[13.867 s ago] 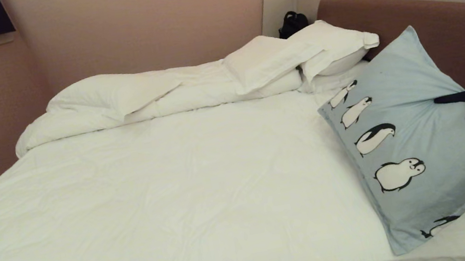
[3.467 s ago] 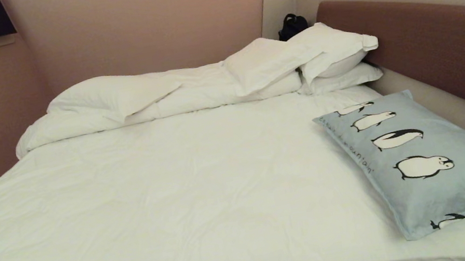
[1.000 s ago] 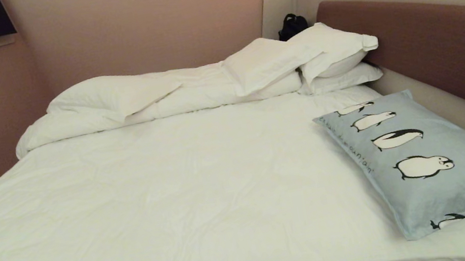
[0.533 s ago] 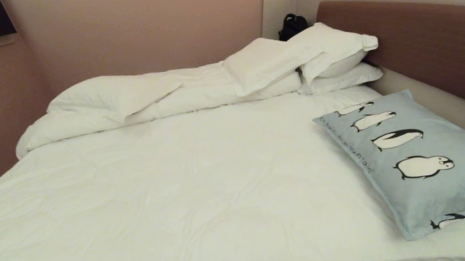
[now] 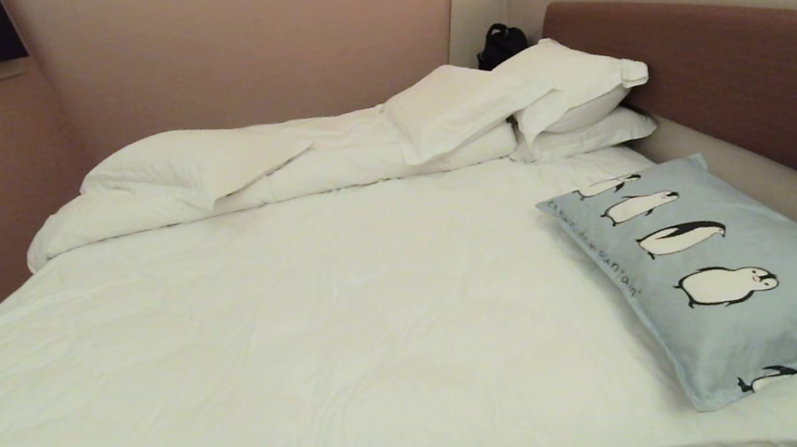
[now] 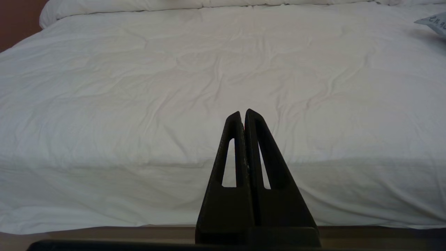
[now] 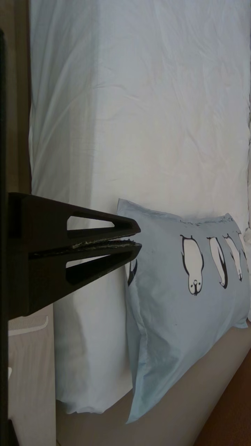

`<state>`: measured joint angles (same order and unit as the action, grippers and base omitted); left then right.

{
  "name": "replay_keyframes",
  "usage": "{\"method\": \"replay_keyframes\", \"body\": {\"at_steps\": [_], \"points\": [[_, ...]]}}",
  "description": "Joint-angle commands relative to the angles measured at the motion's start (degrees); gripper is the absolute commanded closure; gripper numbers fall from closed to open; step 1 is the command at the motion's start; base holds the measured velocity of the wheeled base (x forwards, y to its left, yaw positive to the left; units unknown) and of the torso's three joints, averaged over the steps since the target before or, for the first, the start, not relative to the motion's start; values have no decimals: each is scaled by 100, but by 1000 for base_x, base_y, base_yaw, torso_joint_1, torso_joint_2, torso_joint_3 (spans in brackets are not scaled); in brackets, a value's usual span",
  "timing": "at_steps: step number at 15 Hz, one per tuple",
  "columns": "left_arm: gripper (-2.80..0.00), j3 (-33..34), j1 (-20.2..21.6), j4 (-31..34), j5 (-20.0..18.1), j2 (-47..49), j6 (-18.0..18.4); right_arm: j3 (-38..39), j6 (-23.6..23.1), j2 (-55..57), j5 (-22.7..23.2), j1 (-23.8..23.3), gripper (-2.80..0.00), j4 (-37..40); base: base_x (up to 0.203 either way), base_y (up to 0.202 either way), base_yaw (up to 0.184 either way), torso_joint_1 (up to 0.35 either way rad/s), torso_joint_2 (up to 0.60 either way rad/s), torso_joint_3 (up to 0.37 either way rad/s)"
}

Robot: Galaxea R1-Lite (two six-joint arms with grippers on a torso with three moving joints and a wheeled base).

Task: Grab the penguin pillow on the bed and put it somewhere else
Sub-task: Pick up the pillow

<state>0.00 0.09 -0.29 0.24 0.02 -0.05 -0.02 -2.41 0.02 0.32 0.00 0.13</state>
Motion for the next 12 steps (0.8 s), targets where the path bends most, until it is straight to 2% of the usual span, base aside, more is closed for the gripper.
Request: {"method": "replay_keyframes", "body": {"at_steps": [1,5,9,12], "points": [[0,0,4,-6,2,-2,-4,-6,-5,-2,3,0,0,10,0,0,0,0,0,0],[0,0,0,-6,2,-2,-4,-193,-22,3,-54,0,0,191,0,0,0,0,0,0],[0,0,0,-6,2,-2,-4,-1094,-31,28,-43,2,0,1296,0,0,0,0,0,0],[0,0,0,3,2,-2,5,-1462,-29,494,-10,6,0,1352,0,0,0,0,0,0]]}}
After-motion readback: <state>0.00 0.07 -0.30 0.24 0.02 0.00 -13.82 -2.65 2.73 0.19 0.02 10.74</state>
